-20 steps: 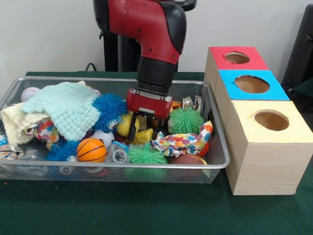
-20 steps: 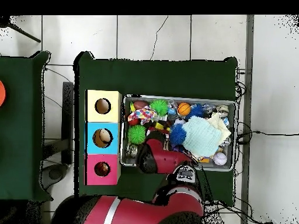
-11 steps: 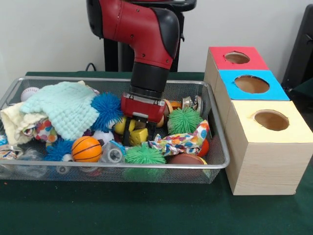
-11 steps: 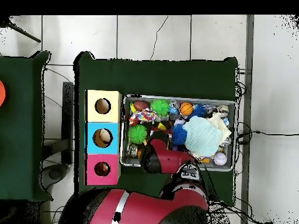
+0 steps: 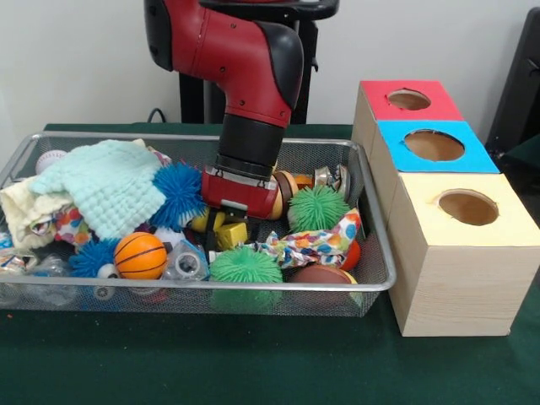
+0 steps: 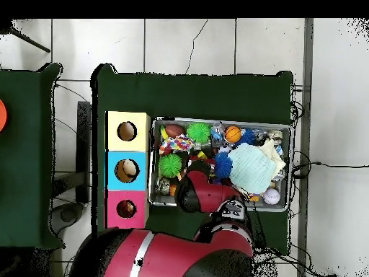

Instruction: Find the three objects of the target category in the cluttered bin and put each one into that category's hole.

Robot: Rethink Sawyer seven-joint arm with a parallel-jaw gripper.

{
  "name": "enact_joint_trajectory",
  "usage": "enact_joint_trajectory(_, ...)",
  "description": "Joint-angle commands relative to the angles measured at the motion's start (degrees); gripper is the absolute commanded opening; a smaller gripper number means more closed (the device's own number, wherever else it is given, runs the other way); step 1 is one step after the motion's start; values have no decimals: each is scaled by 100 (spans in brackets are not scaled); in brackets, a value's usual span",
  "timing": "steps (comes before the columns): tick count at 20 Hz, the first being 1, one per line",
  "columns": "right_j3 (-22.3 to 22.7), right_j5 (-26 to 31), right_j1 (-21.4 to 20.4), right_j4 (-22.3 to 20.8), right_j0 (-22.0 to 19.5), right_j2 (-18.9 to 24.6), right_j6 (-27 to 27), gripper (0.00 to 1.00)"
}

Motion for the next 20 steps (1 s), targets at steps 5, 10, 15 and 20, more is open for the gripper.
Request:
enact_joint_trajectory(5, -775, 774, 1111, 549, -303, -852, 270, 100)
enact_joint_trajectory(10, -1043, 595, 948, -300, -659, -457, 17, 100)
enact_joint_trajectory(15, -1066, 1378, 556, -1130, -1255, 271, -148, 0)
enact_joint_trajectory(20, -873, 1198, 431, -1156, -1124, 8, 134, 0)
